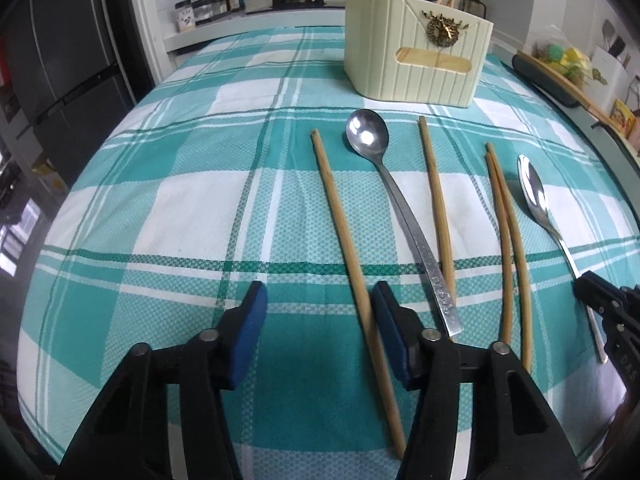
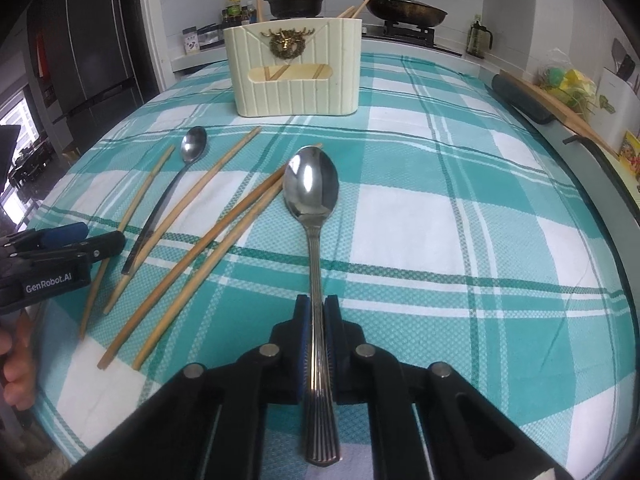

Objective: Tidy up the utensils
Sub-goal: 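Move both tools down to the remaining spoons and chopsticks, then close the right tool on a steel spoon while the left tool closes on a chopstick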

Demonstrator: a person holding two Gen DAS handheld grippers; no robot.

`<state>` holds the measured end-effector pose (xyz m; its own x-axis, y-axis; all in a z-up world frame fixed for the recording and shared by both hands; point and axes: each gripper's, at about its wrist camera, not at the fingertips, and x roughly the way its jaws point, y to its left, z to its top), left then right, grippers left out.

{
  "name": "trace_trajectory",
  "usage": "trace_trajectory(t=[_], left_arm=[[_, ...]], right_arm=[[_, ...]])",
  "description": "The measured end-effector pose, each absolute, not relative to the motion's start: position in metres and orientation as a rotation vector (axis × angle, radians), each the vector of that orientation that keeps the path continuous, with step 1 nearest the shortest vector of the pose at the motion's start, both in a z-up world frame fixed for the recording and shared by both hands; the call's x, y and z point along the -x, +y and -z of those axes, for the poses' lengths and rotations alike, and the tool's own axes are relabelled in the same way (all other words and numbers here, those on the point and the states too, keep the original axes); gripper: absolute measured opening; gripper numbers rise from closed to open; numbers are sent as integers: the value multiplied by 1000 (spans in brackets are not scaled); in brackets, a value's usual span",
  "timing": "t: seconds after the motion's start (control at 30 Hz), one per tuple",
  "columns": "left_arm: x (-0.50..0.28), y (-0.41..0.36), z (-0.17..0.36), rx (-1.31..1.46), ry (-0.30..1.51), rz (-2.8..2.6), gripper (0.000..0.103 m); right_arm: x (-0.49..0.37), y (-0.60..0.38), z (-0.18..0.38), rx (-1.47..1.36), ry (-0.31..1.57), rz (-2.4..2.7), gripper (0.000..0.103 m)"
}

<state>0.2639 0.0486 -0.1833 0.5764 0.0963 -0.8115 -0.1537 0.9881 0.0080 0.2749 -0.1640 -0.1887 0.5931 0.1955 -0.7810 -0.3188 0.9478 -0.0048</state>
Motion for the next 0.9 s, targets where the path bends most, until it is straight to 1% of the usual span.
trace_trajectory(t=[0.03,0.1,0.13,0.3,0.37,0.4,0.47,0.5,0.53,0.57,0.6,0.63,0.67,0.7,0.8,0.9], left_arm=[[-263,47,182,59,942,-144,37],[-262,44,182,49,936,-141,27],[-261,43,182,46,935,-143,25],[-255,48,181,68,943,-167,23],[-250,52,181,80,946,-177,24],[-249,55,181,90,948,-179,27],[-247,59,181,112,957,-162,27],[-248,61,180,122,963,-145,33],[-250,62,180,129,969,-120,41],[-251,63,180,128,973,-104,47],[-253,63,180,117,979,-100,58],[-256,64,180,102,987,-97,64],[-258,64,180,88,994,-94,64],[-261,65,181,77,1002,-92,65],[-269,68,183,47,1022,-81,70],[-280,70,183,36,1036,-65,72]], right_arm=[[-275,-166,189,150,886,-284,8],[-274,-171,189,151,884,-248,8],[-273,-175,189,148,883,-229,8],[-267,-201,188,144,886,-122,8],[-265,-213,188,143,892,-88,8],[-263,-218,187,144,893,-74,8],[-261,-227,187,143,894,-55,8],[-260,-231,187,140,893,-56,8],[-260,-233,187,137,889,-63,8],[-261,-234,187,135,890,-75,10],[-261,-235,187,129,887,-86,18],[-263,-237,186,117,886,-98,26],[-264,-239,186,100,886,-113,39],[-266,-241,185,86,884,-124,43],[-273,-243,183,86,889,-151,43],[-283,-243,187,96,914,-179,43]])
